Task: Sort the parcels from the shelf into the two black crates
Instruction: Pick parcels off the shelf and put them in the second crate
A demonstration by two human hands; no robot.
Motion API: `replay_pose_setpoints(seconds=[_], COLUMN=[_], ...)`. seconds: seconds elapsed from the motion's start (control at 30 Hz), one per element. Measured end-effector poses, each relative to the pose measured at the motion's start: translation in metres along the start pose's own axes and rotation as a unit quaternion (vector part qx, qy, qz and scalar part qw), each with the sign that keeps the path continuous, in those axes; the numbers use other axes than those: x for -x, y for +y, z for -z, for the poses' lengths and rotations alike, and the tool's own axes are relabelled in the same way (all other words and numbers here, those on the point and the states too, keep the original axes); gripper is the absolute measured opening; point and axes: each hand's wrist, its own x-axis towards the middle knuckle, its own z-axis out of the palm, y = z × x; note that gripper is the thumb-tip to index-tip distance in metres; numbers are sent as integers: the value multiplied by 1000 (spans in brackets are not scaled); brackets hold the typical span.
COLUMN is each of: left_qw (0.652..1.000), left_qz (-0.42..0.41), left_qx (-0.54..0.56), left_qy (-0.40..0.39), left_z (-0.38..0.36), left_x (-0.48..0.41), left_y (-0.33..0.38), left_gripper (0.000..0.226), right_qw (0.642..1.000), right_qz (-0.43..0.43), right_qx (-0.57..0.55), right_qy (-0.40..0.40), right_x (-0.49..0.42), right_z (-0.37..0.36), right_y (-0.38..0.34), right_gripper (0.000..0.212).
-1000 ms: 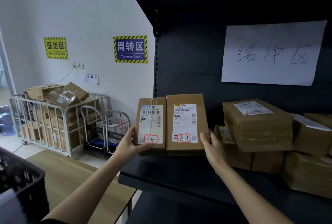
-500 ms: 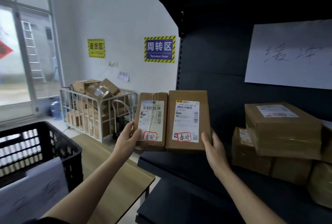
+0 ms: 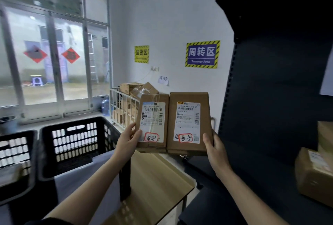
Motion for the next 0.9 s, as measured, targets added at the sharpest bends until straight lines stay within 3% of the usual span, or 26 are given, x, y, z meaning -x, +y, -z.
replay_pose_setpoints(seconds=[0.17, 0.63, 0.9], left_qw=[1000, 996, 989], left_qz=[8, 8, 32], left_qx=[-6, -29, -61], left_qy=[25, 88, 127], left_z=[60, 224, 289], left_x=[-17, -81, -98], left_y=[-8, -55, -82], left_gripper=[31, 24, 35], right_qw=[1000, 996, 991], right_qz=[7, 20, 7], right_qx=[-4, -42, -37], right_qy=[-11, -79, -127], right_x=[-13, -56, -78], right_z=[-68, -257, -341], right_y=[-5, -20, -9], right_gripper=[27, 39, 39])
